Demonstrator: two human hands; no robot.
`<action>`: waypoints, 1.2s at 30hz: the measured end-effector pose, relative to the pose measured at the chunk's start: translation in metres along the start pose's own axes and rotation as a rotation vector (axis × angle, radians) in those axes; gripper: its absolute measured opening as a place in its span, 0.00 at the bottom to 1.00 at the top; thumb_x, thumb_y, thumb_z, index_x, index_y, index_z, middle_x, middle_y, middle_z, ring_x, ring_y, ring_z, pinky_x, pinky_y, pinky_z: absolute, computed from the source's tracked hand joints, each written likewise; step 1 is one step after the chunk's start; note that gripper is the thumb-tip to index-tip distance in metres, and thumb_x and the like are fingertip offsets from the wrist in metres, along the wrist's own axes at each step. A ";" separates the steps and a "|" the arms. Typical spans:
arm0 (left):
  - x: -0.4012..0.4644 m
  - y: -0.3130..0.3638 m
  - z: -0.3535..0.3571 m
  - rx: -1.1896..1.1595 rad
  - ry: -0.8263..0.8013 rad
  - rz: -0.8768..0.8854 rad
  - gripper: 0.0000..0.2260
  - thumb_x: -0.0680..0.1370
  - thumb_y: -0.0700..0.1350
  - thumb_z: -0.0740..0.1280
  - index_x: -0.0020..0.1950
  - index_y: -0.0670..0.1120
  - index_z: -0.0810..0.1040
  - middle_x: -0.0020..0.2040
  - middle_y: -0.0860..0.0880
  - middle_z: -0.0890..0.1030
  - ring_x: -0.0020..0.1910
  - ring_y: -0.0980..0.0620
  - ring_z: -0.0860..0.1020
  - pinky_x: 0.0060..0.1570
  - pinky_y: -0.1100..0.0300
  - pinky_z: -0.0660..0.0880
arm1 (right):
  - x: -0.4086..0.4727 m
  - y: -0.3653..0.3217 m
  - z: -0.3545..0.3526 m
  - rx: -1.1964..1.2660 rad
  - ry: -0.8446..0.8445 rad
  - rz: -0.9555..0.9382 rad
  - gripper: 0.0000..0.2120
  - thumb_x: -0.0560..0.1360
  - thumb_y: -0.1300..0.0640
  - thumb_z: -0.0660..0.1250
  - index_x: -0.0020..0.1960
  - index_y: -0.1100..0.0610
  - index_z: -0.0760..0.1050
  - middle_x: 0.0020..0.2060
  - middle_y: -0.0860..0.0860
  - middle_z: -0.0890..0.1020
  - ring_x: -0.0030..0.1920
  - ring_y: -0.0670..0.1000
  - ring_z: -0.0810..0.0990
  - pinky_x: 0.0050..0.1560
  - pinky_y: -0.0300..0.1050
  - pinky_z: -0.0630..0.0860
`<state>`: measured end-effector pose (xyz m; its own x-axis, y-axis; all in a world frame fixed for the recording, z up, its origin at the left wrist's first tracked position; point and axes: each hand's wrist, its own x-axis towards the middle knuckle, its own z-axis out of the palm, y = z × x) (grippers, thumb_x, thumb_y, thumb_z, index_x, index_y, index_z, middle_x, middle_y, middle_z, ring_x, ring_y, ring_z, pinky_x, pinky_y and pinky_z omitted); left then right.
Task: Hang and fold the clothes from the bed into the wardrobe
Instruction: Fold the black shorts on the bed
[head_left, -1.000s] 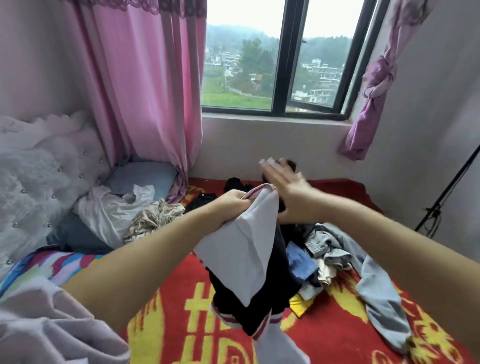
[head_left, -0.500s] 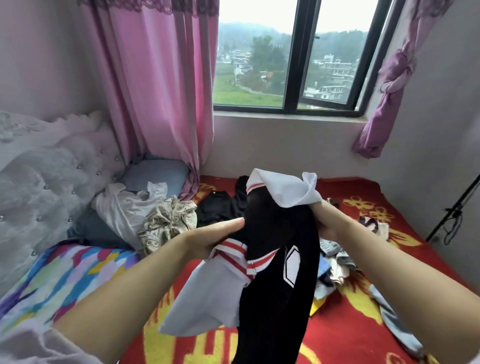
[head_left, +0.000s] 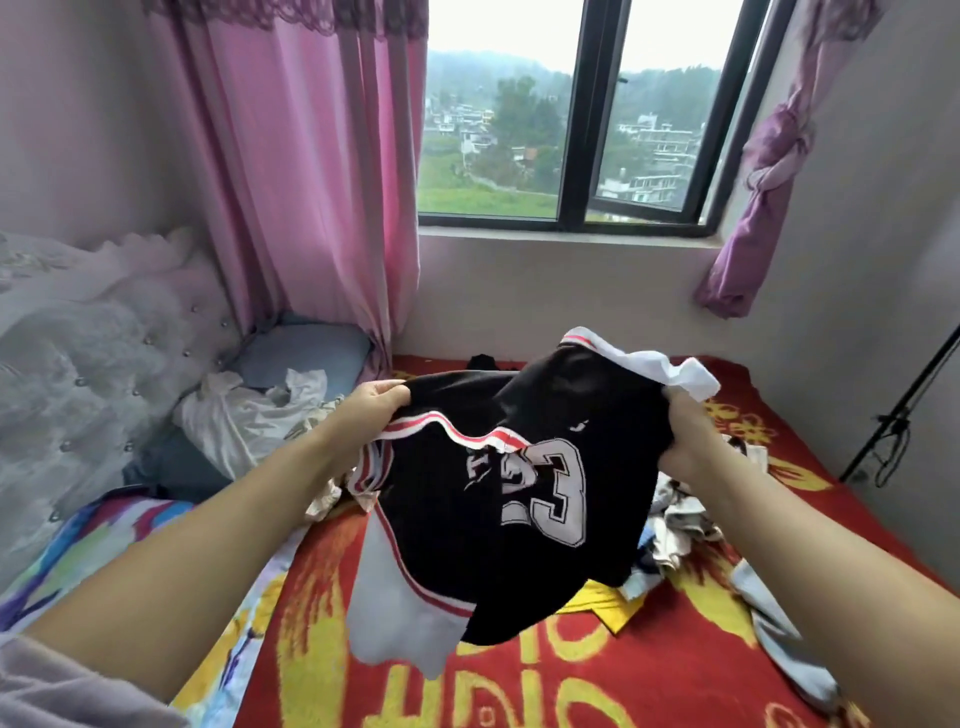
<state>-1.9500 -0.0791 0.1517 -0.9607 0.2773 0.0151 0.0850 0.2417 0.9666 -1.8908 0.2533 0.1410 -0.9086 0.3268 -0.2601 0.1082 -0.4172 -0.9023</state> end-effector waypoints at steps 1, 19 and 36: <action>0.001 0.004 0.000 -0.024 -0.012 -0.009 0.14 0.80 0.36 0.57 0.45 0.44 0.81 0.36 0.49 0.81 0.35 0.52 0.77 0.35 0.64 0.75 | 0.006 0.004 -0.004 -0.046 0.054 0.046 0.17 0.74 0.54 0.63 0.60 0.59 0.77 0.56 0.59 0.82 0.55 0.59 0.81 0.58 0.53 0.77; 0.010 0.067 -0.003 0.544 -0.555 -0.136 0.38 0.67 0.72 0.64 0.71 0.51 0.68 0.66 0.55 0.74 0.63 0.55 0.73 0.67 0.55 0.68 | -0.032 0.016 0.069 -0.863 -0.216 -0.605 0.11 0.78 0.65 0.60 0.38 0.67 0.74 0.30 0.54 0.70 0.33 0.50 0.66 0.35 0.48 0.64; 0.015 0.021 -0.064 0.716 -0.136 0.193 0.15 0.76 0.45 0.69 0.29 0.49 0.75 0.25 0.54 0.65 0.25 0.56 0.61 0.28 0.61 0.58 | -0.032 -0.073 0.056 -1.137 -0.438 -0.300 0.22 0.70 0.37 0.65 0.45 0.57 0.82 0.33 0.48 0.78 0.35 0.47 0.75 0.41 0.42 0.72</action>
<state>-1.9799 -0.1290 0.1884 -0.8740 0.4774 0.0903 0.4443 0.7099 0.5464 -1.8921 0.2255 0.2349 -0.9916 -0.1171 -0.0546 -0.0370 0.6623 -0.7483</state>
